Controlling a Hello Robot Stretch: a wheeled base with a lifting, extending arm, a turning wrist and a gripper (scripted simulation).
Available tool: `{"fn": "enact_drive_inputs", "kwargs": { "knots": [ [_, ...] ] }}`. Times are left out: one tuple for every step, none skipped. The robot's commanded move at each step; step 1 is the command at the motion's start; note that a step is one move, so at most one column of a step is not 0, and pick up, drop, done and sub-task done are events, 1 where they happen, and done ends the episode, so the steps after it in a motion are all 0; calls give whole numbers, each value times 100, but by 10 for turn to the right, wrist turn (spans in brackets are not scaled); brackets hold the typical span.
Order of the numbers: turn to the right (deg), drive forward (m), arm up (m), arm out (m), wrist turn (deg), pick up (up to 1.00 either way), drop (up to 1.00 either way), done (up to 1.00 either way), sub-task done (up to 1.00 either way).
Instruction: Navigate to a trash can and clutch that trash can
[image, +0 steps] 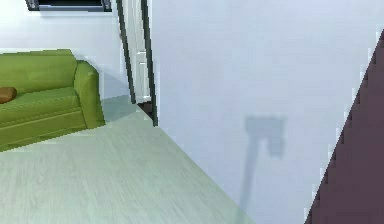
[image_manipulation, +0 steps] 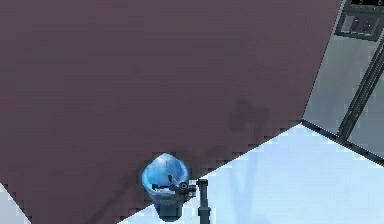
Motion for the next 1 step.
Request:
{"fn": "enact_drive_inputs", "kwargs": {
  "knots": [
    [0, 0, 0, 0, 0, 0, 0, 100, 0]
  ]
}}
